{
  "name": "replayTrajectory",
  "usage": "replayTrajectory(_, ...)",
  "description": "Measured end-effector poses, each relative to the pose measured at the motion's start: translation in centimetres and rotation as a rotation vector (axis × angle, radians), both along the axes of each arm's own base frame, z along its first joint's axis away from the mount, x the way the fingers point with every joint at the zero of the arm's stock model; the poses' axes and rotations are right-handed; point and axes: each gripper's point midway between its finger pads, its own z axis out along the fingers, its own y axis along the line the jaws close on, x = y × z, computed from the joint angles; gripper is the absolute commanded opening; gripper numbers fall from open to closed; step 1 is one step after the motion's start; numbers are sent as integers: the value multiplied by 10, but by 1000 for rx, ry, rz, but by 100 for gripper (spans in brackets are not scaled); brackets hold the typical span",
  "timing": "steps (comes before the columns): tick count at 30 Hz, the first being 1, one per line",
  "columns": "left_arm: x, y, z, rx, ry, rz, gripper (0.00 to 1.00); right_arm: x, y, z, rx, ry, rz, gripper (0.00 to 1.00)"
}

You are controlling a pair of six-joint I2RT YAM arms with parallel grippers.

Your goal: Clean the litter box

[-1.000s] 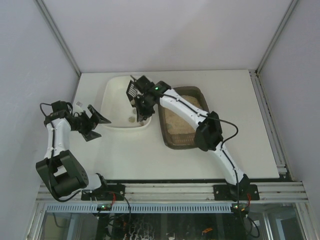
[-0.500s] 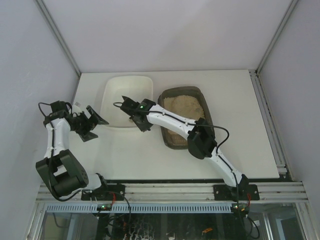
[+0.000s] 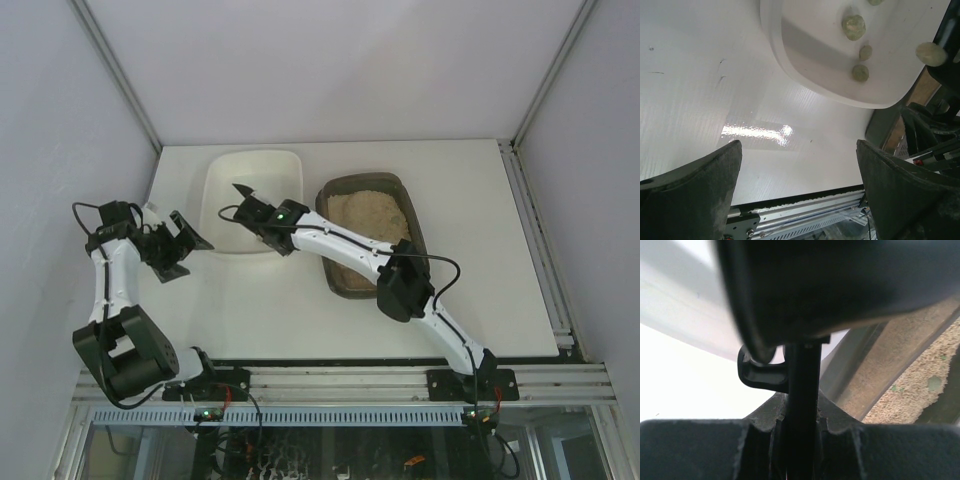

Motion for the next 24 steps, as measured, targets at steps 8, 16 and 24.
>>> replayTrajectory(8, -1, 0, 1, 10, -9, -9, 100, 9, -9, 11, -94, -103, 11, 0)
replayTrajectory(16, -3, 1, 10, 45, -50, -30, 100, 1, -19, 22, -78, -122, -34, 0)
replayTrajectory(24, 3, -12, 30, 106, -107, -118, 100, -41, -87, 119, 99, -117, -235, 0)
